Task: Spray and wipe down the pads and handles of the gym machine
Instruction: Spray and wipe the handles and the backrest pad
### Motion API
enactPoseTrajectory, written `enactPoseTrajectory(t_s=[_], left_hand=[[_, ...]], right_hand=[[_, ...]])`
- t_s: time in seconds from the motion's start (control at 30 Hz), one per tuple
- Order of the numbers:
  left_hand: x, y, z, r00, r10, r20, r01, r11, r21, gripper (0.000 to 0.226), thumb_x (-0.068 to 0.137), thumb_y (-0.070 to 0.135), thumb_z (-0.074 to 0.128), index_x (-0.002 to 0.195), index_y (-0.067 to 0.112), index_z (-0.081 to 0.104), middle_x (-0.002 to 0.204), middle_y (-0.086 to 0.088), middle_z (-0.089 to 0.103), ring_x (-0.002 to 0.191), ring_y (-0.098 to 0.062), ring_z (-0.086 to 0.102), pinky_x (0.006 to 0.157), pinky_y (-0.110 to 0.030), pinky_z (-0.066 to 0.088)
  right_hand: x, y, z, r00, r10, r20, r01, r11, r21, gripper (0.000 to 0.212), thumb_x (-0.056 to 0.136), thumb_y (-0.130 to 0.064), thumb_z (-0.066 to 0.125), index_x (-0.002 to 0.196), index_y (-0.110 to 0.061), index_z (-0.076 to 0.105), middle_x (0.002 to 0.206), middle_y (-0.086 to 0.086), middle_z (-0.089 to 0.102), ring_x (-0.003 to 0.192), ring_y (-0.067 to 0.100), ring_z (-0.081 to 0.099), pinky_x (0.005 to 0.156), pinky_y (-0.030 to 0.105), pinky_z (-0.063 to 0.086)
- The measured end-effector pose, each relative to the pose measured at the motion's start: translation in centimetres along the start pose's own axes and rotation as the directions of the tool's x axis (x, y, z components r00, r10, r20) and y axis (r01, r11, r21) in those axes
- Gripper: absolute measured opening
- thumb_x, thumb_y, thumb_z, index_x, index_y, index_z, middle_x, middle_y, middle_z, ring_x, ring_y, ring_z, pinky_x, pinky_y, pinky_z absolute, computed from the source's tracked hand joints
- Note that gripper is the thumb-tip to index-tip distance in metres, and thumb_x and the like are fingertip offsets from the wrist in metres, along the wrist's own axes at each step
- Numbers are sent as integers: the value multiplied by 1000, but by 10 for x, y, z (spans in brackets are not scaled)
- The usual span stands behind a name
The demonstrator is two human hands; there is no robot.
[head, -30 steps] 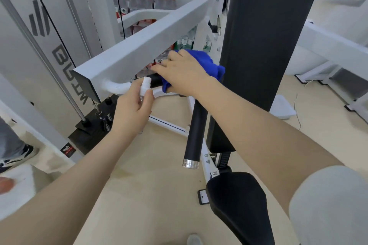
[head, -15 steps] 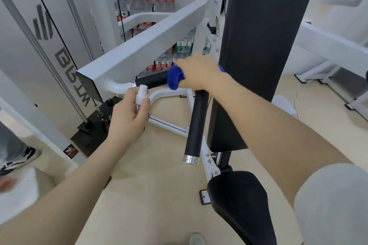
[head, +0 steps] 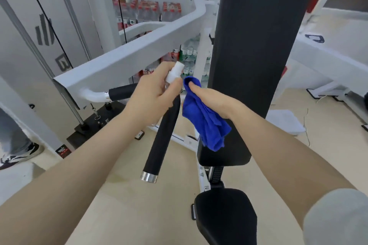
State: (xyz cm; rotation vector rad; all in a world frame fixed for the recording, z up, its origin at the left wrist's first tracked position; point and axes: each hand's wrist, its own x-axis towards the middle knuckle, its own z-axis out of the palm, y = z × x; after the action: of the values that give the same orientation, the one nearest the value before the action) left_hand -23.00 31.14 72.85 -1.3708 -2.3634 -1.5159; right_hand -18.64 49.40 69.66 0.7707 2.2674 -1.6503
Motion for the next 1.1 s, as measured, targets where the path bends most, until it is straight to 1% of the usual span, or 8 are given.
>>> enactPoseTrajectory(t_s=[0.1, 0.2, 0.3, 0.43, 0.57, 0.77, 0.93, 1.1], left_hand=[[-3, 16, 29, 1000, 11, -20, -10, 999, 48, 33, 96, 20, 42, 126, 31, 35, 73, -13, 61, 56, -19, 57, 58, -34, 50], [-11, 39, 54, 1000, 14, 18, -15, 994, 109, 40, 95, 23, 41, 132, 34, 29, 62, -17, 58, 54, -26, 57, 58, -45, 50], [-22, 55, 73, 994, 45, 96, -59, 987, 152, 33, 96, 25, 40, 125, 39, 33, 50, -9, 48, 44, -14, 46, 50, -36, 43], [-47, 72, 91, 990, 9, 139, -28, 991, 134, 32, 96, 22, 40, 125, 34, 35, 50, -8, 43, 47, -24, 47, 51, -42, 45], [-80, 78, 116, 976, -18, 216, 2, 997, 73, 39, 95, 16, 39, 128, 35, 32, 49, 3, 36, 37, -7, 35, 42, -29, 38], [-123, 93, 157, 971, 19, 239, -48, 992, 114, 37, 94, 14, 42, 128, 26, 38, 65, 7, 34, 53, -8, 37, 52, -20, 28], [-130, 117, 177, 954, 5, 301, -52, 988, 148, 28, 95, 21, 43, 122, 25, 40, 55, 3, 32, 46, -10, 33, 45, -24, 31], [-103, 146, 210, 945, -11, 327, -49, 984, 174, 25, 95, 26, 42, 118, 32, 34, 48, 2, 36, 34, -10, 36, 38, -23, 33]], right_hand=[[-2, 23, -20, 992, 11, -123, -6, 999, 35, 49, 89, -64, 36, 82, -18, 50, 70, 0, 51, 67, 18, 52, 72, 30, 42], [-22, 55, -35, 977, -7, -214, -14, 995, -97, 50, 90, -55, 34, 120, -17, 42, 91, 2, 49, 82, 20, 50, 81, 37, 42], [-47, 81, -48, 947, -92, -306, 23, 975, -221, 29, 96, -38, 35, 109, -12, 35, 77, 2, 45, 67, 15, 43, 60, 31, 35], [-76, 103, -46, 874, -195, -444, 75, 959, -275, 18, 97, -30, 40, 88, -14, 41, 70, -2, 46, 59, 11, 42, 53, 24, 34], [-116, 126, -39, 830, -137, -541, 97, 990, -101, 27, 94, -29, 45, 71, -16, 40, 64, -1, 43, 58, 14, 41, 55, 25, 34], [-165, 164, -46, 767, 127, -630, 131, 929, 346, 13, 93, -22, 38, 83, -17, 45, 69, 1, 44, 64, 16, 43, 59, 29, 35], [-203, 172, -71, 787, -27, -617, 247, 929, 274, 9, 95, -20, 40, 91, -18, 47, 69, 1, 44, 66, 17, 44, 63, 31, 37], [-228, 173, -122, 723, -136, -677, 318, 936, 152, 18, 97, -21, 40, 84, -17, 51, 71, 1, 49, 65, 16, 44, 63, 31, 38]])
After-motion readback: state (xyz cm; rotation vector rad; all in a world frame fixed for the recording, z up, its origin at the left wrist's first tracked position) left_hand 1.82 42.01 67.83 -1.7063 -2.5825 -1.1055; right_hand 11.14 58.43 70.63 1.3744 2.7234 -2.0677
